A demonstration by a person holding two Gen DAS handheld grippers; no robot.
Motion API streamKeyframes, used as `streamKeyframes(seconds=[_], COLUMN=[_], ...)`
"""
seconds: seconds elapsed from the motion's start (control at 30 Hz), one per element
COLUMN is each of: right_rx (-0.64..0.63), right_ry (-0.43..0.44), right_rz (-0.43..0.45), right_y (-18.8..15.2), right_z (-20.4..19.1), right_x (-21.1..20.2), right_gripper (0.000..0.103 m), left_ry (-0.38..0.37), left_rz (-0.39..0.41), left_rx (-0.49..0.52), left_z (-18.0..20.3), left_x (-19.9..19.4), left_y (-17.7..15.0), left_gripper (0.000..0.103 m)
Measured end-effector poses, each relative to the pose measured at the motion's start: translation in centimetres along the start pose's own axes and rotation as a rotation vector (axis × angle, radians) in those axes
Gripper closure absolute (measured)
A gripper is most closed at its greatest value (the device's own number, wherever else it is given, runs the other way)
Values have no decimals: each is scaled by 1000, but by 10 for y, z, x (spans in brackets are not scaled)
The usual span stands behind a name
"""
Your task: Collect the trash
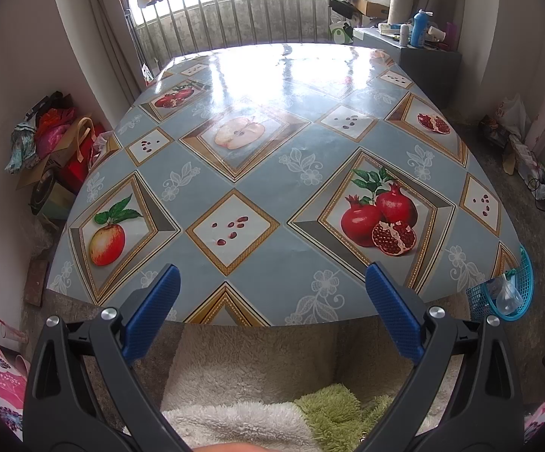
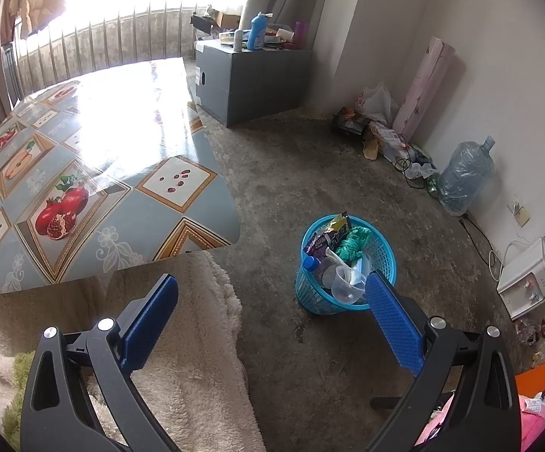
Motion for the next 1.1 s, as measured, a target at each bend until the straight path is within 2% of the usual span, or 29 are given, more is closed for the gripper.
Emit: streamKeyframes(seconds=[1.1], right_rx=[2], right_ry=[-3], right_rz=[9], right_y=[4], right_z=[-3], right_x=[-4], right_gripper=[6], left_ry=[-1], left_rz=[-3], left_rx=[-1], left_z=[-2], left_x=[1], left_y=[0], left_gripper=[9])
Point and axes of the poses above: each gripper's, at about its wrist camera, not at the fingertips, and x roughly the way its jaws point, z to its right, y to its top, the point moved 8 cm from there along x, roughly the way its jaws point, and after that the axes turned 9 degrees about -z, right-handed, at the moved point
